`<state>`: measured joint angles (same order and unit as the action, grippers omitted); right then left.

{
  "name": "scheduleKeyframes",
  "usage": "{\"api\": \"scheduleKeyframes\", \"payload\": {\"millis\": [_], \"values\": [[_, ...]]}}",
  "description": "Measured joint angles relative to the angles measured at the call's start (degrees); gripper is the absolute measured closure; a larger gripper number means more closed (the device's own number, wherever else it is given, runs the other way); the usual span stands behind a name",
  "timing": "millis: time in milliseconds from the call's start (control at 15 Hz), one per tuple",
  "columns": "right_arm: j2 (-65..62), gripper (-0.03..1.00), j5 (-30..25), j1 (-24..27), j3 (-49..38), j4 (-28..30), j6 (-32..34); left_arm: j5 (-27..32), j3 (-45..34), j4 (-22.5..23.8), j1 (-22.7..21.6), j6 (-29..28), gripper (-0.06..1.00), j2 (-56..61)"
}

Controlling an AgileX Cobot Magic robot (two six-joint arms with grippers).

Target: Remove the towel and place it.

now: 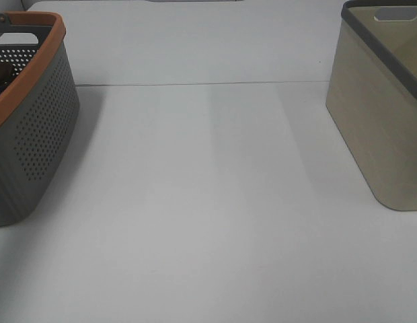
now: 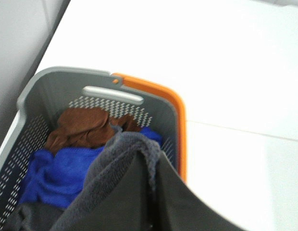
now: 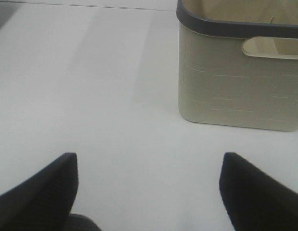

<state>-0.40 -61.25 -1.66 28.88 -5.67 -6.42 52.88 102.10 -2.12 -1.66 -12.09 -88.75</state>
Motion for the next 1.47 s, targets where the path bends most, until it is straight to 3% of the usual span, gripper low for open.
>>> {"api": "scheduleKeyframes", "payload": {"millis": [200, 400, 667, 733, 800, 933, 1267, 1467], "values": [[0.0, 0.2, 0.0, 0.0, 0.0, -2.12, 0.0, -3.9, 4.87, -0.17, 8.19, -0.17, 0.94, 1.15], [3.09, 0.2, 0.86, 0.0, 0.0, -8.59, 0.0, -10.2, 6.99, -0.17, 15.13, -0.29, 0.94, 1.15], [11.4, 0.2, 6.07, -1.32, 0.0, -17.99, -0.57, -17.82, 7.16, -0.17, 21.83, -0.34, 0.94, 1.03], [13.92, 0.2, 7.45, -2.12, 0.0, -21.26, -3.27, -19.25, 7.16, -0.17, 23.66, -0.46, 0.94, 0.57], [20.63, 0.2, 9.28, -4.3, 0.92, -28.82, -11.97, -20.45, 7.16, -0.17, 26.76, -0.46, 0.94, -0.86], [27.22, 0.2, 10.43, -7.22, 3.61, -35.58, -21.08, -21.26, 7.16, -0.17, 28.65, -0.46, 0.94, -2.58], [43.43, 0.2, 13.69, -14.84, 13.64, -38.33, -39.71, -21.6, 7.16, 0.23, 34.03, -0.46, 0.94, -6.02], [52.83, 0.22, 22.57, -23.84, 17.65, -38.1, -46.07, -22.57, 7.16, 0.52, 35.58, -0.46, 0.94, -6.42]]}}
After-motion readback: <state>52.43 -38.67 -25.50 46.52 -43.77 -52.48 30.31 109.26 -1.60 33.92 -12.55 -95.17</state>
